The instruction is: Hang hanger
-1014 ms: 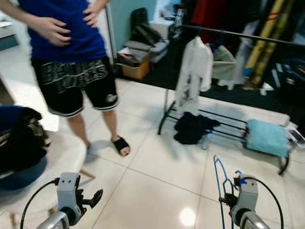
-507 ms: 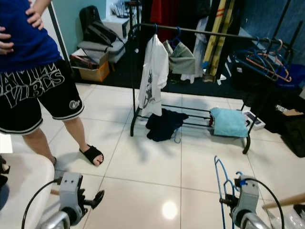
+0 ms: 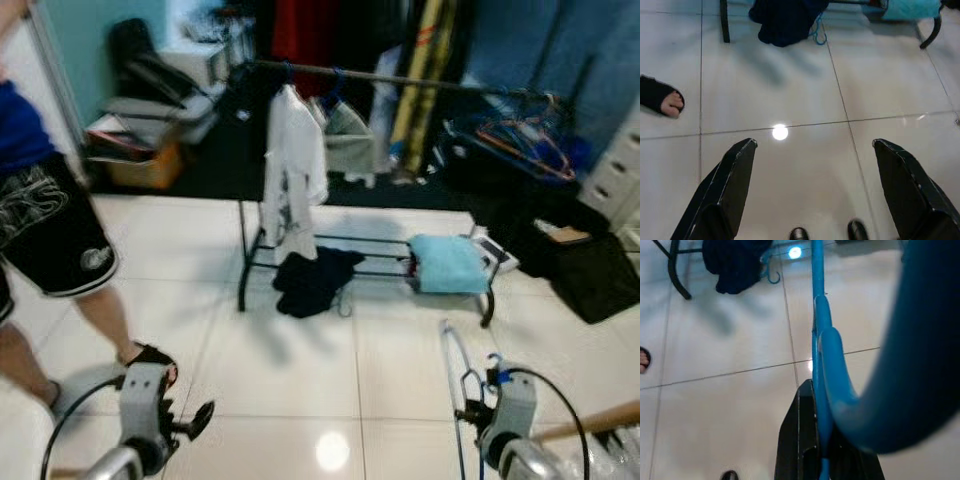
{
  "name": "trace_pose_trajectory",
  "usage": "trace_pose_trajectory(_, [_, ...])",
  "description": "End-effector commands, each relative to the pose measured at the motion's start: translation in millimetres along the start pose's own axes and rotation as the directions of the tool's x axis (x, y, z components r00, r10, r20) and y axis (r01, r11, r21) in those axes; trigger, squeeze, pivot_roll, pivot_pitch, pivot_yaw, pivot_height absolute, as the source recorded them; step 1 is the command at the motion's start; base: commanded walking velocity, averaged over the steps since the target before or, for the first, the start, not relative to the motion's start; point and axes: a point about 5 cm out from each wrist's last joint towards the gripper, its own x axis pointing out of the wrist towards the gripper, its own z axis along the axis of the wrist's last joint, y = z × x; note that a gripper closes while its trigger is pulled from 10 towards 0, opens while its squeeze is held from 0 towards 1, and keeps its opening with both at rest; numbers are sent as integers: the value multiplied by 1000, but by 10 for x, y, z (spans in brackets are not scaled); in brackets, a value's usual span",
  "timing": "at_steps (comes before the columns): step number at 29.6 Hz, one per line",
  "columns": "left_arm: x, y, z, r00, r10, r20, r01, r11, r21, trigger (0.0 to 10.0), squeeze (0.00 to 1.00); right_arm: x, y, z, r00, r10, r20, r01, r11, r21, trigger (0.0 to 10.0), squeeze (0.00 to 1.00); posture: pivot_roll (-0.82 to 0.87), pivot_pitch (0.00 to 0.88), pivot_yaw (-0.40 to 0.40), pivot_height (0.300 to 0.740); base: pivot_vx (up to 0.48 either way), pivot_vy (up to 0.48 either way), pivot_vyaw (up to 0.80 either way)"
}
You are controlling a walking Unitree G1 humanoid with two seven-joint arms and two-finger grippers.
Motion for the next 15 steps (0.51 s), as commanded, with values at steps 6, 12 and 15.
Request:
trace_pose_trajectory(6, [6, -17, 10, 1000, -4, 4, 4, 1000, -6, 10000, 0, -30, -44, 24, 1000, 6, 21, -6, 999, -37, 10000, 0, -17, 0, -33, 740, 0, 0, 0])
trace_pose_trajectory(12, [4, -4, 12, 1000, 12, 9, -12, 1000, -19, 10000, 0, -28, 48, 9, 995, 99, 5, -98, 988, -118, 10000, 0, -12, 0, -37, 740, 0, 0, 665])
trace_pose_trajectory(15, [4, 1, 13, 1000, 15, 8, -15, 1000, -23, 10000, 0, -29, 62, 2, 994, 111, 1, -110, 986, -128, 10000, 0, -12, 0, -36, 740, 0, 0, 800])
